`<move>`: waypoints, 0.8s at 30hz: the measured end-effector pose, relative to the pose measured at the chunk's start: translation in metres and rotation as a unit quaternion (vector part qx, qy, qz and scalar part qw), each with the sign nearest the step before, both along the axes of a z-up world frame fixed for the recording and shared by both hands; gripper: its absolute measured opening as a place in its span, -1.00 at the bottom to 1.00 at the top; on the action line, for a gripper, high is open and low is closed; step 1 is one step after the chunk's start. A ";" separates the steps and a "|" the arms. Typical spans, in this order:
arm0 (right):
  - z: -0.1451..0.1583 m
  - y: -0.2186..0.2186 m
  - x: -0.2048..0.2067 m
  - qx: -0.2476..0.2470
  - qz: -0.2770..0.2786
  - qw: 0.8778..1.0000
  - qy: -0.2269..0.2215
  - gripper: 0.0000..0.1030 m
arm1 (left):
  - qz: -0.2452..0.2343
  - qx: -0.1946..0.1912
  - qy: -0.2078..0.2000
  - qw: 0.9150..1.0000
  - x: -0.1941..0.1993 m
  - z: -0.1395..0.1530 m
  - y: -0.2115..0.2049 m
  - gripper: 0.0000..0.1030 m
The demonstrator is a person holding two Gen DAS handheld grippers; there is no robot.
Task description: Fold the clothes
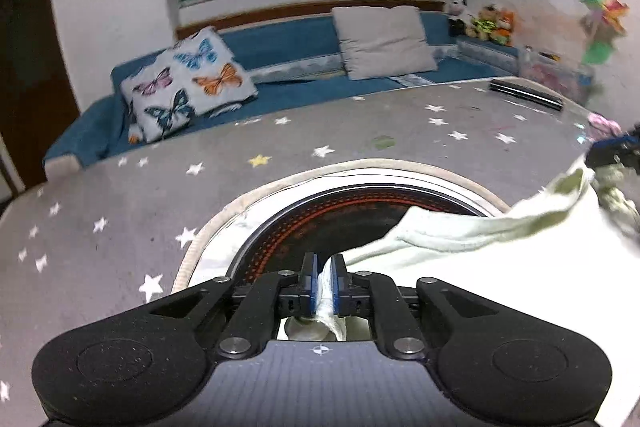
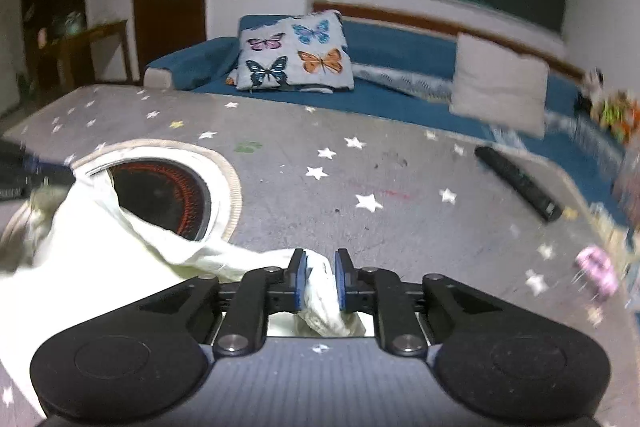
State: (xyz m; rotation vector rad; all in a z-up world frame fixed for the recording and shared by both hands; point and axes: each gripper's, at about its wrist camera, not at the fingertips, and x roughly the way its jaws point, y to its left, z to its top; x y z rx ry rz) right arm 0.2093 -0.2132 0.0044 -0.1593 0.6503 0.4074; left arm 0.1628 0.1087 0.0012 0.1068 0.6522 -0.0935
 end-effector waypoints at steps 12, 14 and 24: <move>0.010 -0.034 -0.027 0.023 -0.020 0.999 0.013 -0.41 | 0.034 -0.071 -0.041 0.996 -0.040 0.030 0.020 -0.10; 0.004 -0.036 -0.029 0.020 -0.023 0.999 0.022 -0.41 | 0.030 -0.072 -0.046 0.996 -0.053 0.031 0.016 -0.11; -0.024 -0.045 -0.008 0.093 -0.057 0.992 0.062 -0.67 | 0.033 -0.069 -0.018 0.997 -0.062 0.011 0.007 -0.60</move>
